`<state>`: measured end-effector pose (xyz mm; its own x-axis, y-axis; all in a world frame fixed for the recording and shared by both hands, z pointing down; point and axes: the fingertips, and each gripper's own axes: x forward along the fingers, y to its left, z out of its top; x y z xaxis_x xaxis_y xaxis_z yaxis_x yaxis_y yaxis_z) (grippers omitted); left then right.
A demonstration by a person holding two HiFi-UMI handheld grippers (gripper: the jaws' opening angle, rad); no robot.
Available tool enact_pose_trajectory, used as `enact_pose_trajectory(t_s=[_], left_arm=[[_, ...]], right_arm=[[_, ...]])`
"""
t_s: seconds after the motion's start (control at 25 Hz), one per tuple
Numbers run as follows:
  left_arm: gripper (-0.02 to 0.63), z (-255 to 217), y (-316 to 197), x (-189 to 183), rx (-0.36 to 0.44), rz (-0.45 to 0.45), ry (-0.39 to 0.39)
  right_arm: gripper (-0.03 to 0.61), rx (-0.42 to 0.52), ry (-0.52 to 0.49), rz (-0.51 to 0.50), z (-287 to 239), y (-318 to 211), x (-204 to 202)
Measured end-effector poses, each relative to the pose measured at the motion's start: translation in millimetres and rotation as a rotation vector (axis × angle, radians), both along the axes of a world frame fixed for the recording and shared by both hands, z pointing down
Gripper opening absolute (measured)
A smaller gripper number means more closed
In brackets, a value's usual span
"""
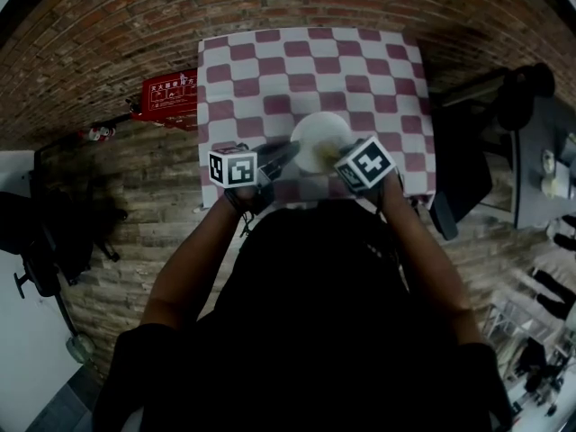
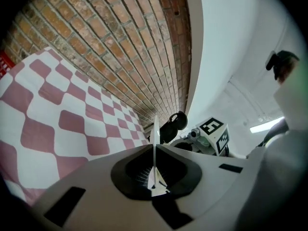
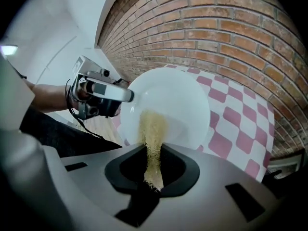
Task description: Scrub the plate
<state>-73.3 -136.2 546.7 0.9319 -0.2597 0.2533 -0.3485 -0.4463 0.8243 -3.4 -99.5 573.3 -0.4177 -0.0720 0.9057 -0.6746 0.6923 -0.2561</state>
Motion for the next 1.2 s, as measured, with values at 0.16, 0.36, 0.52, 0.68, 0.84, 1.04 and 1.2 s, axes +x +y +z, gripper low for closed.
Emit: enact_pose_trajectory(t_s=[0.16, 0.36, 0.52, 0.68, 0.84, 1.04, 1.2], left_arm=[[0.023, -2.2, 5.7, 0.2, 0.120, 0.076, -0.100], [0.022, -3.7, 7.2, 1.3, 0.291, 0.155, -0.240], [0.023, -13.0, -1.3, -1.4, 0.490, 0.199, -0.363], [0.023, -27.8, -14.7, -3.0, 0.740, 0.239, -0.524], [0.022, -44.6, -24.2, -5.2, 0.925, 0.251, -0.628], [0.021, -70.2, -30.1, -0.8, 1.223, 0.277, -0.769], [0.021, -89.6, -29.3, 3.1, 1.466, 0.290, -0.863]], right_arm=[[0.052, 0.030, 0.012, 0.007, -14.5, -8.9, 6.5], [0.052, 0.057, -0.002, -0.010, -47.5, -20.9, 2.7], [0.052, 0.086, -0.005, -0.037, -74.7, -27.6, -4.7], [0.052, 0.109, -0.039, -0.055, -100.4, -34.7, -15.5], [0.052, 0.123, -0.077, -0.064, -124.1, -42.1, -25.4], [0.052, 0.131, -0.098, -0.089, -150.3, -53.9, -32.7], [0.052, 0.122, -0.119, -0.109, -168.5, -59.2, -38.9]])
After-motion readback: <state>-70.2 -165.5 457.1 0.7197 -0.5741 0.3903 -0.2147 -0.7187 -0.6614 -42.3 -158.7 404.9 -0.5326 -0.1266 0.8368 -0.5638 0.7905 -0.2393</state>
